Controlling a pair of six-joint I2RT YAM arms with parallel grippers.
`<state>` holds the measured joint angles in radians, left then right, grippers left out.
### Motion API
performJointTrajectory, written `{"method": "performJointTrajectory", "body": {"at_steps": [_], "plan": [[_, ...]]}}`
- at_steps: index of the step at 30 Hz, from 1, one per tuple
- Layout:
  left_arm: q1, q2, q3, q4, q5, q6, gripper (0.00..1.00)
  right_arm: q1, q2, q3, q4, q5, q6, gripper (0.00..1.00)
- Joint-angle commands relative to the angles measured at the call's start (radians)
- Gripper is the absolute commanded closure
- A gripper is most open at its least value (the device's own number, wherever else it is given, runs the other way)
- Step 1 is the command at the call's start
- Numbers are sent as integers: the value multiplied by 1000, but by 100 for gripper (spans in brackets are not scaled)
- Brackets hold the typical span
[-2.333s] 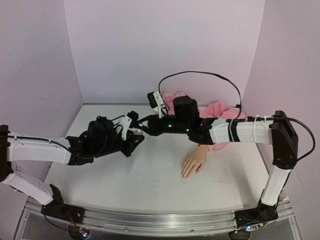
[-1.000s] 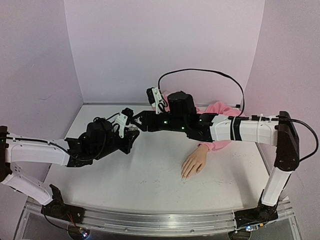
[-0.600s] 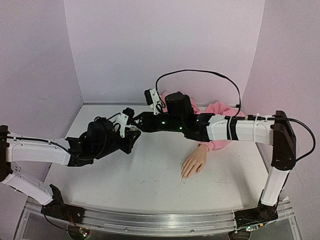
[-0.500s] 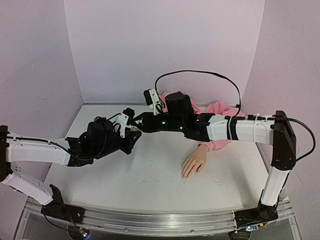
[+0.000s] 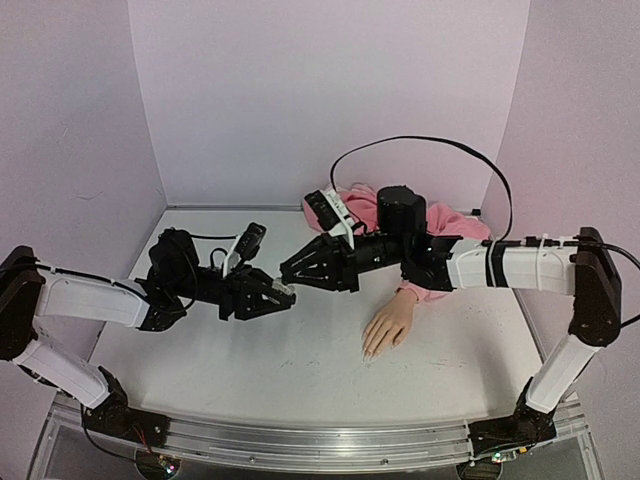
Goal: Paint the nails
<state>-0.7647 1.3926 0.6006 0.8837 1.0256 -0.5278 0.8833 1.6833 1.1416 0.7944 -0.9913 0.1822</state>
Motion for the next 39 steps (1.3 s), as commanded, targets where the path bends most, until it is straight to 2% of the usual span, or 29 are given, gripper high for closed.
{"method": "performJointTrajectory", "body": {"at_steps": [1, 2, 4, 7, 11, 16, 21, 29, 35, 36, 38, 39], "plan": [[80, -56, 10, 32, -248, 44, 100, -17, -89, -43, -82, 220, 23, 49], [74, -77, 11, -48, -347, 97, 100, -23, -98, -41, -99, 327, 49, 35], [39, -130, 12, -213, -588, 195, 100, -30, -119, -43, -145, 521, 97, 18], [-32, -198, -4, -307, -840, 332, 100, -31, -135, -47, -168, 632, 163, 10], [-90, -231, -24, -326, -992, 418, 100, -20, -97, -11, -162, 624, 270, 8], [-128, -207, -17, -334, -1068, 443, 100, 16, -16, 79, -136, 627, 384, 12], [-142, -184, -11, -342, -1097, 454, 100, 56, 36, 155, -123, 650, 416, 15], [-151, -167, 5, -342, -1091, 456, 100, 70, 117, 235, -115, 684, 458, 46], [-153, -172, 10, -345, -1084, 454, 100, 70, 158, 265, -116, 655, 454, 64], [-153, -171, 12, -346, -1082, 450, 100, 71, 160, 266, -115, 647, 447, 70], [-153, -171, 20, -354, -1066, 438, 100, 71, 163, 273, -107, 606, 399, 96], [-152, -172, 28, -368, -1053, 427, 99, 70, 160, 272, -104, 579, 350, 100]]}}
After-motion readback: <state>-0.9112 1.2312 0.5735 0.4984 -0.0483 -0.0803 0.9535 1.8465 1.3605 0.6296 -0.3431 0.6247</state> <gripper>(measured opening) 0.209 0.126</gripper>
